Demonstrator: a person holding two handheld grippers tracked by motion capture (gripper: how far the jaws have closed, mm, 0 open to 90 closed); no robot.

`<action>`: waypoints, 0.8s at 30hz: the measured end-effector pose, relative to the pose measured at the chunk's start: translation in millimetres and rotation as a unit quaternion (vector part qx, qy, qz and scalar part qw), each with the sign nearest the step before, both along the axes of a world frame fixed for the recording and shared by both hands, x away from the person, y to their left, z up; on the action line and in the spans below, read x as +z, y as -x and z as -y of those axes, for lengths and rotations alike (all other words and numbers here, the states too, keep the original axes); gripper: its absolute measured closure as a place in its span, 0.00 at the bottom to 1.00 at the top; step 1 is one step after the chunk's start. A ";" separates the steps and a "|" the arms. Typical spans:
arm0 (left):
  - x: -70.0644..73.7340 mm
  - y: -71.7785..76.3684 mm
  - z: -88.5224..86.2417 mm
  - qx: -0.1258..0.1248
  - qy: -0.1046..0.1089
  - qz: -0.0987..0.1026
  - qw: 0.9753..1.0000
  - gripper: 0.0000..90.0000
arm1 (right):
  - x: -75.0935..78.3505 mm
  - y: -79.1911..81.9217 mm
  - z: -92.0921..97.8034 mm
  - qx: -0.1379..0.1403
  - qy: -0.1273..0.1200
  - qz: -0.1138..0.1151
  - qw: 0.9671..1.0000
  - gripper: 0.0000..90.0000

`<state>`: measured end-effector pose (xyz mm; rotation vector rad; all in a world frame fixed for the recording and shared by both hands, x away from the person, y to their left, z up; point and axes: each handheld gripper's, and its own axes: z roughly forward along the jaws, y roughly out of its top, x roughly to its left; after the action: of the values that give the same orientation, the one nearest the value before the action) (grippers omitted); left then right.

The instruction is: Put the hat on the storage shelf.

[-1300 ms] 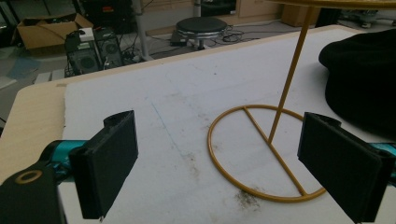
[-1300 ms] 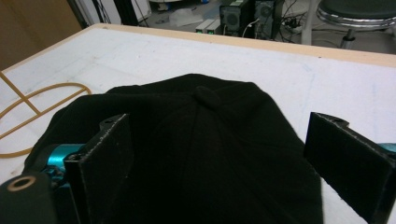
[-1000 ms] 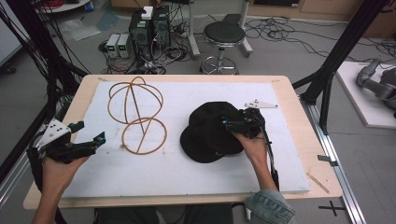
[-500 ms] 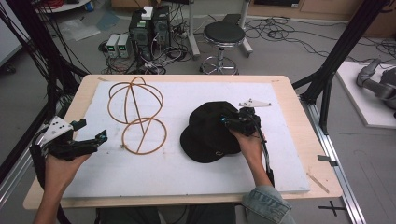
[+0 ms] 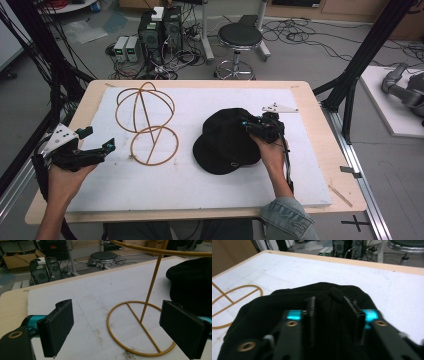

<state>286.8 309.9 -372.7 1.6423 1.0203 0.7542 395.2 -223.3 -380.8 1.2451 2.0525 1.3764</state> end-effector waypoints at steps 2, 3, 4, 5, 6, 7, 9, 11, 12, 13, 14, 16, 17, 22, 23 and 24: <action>-0.3 -0.1 0.2 -0.002 -0.001 -0.001 1.000 0.14 | -4.4 -4.0 -1.3 0.003 -0.009 -0.017 1.000 0.45; -0.3 -0.1 0.2 -0.002 -0.001 -0.001 1.000 0.14 | -4.4 -4.0 -1.3 0.003 -0.009 -0.017 1.000 0.45; -0.4 0.2 0.8 -0.002 -0.002 -0.001 1.000 0.14 | -9.4 -8.3 -1.8 -0.003 -0.009 -0.031 0.999 0.35; -0.3 0.4 0.7 -0.002 -0.002 -0.002 1.000 0.14 | -11.9 -10.2 -1.8 -0.003 -0.012 -0.041 0.999 0.34; -0.1 0.6 0.3 -0.003 -0.004 -0.002 1.000 0.14 | -13.7 -11.5 -1.6 0.000 -0.015 -0.046 0.999 0.34; 0.0 0.7 0.2 -0.002 -0.004 -0.001 1.000 0.14 | -15.4 -12.6 -2.1 0.001 -0.013 -0.053 0.999 0.35; 0.0 0.7 -0.3 -0.001 -0.002 0.000 1.000 0.14 | -16.2 -12.7 -3.6 0.008 -0.007 -0.057 0.998 0.46; 0.1 0.7 -0.6 -0.001 -0.002 0.000 1.000 0.14 | -16.1 -12.2 -4.7 0.011 -0.002 -0.056 0.998 0.50; 0.1 0.7 -0.8 -0.001 0.000 0.000 1.000 0.14 | -16.0 -11.7 -6.2 0.009 0.005 -0.055 0.998 0.55; 0.3 0.8 -0.9 -0.001 -0.001 0.001 1.000 0.14 | -16.2 -11.0 -8.0 0.006 0.014 -0.055 0.998 0.63; 0.5 1.0 -0.9 -0.001 -0.002 0.001 1.000 0.14 | -16.4 -11.2 -8.3 0.007 0.017 -0.054 0.998 0.68; 0.7 1.0 -0.6 -0.001 -0.001 0.001 1.000 0.14 | -16.5 -10.9 -9.7 0.006 0.025 -0.052 0.998 0.75; 0.8 1.0 -0.5 -0.001 -0.001 0.001 1.000 0.14 | -16.3 -10.4 -10.7 0.006 0.030 -0.047 0.998 0.78; 0.8 0.9 -1.0 -0.001 -0.001 0.001 1.000 0.14 | -12.2 -5.7 -13.6 0.002 0.046 -0.028 0.999 0.90; 1.1 1.1 -1.3 0.000 -0.002 0.001 1.000 0.14 | -9.8 -3.6 -13.2 0.000 0.043 -0.020 0.999 0.91; 1.2 1.1 -1.5 0.000 -0.002 0.002 1.000 0.14 | -6.6 -0.7 -12.3 -0.003 0.038 -0.014 0.999 0.91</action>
<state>285.7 311.3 -371.4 1.6433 1.0175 0.7586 396.0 -211.0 -387.5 1.2435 2.0972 1.2742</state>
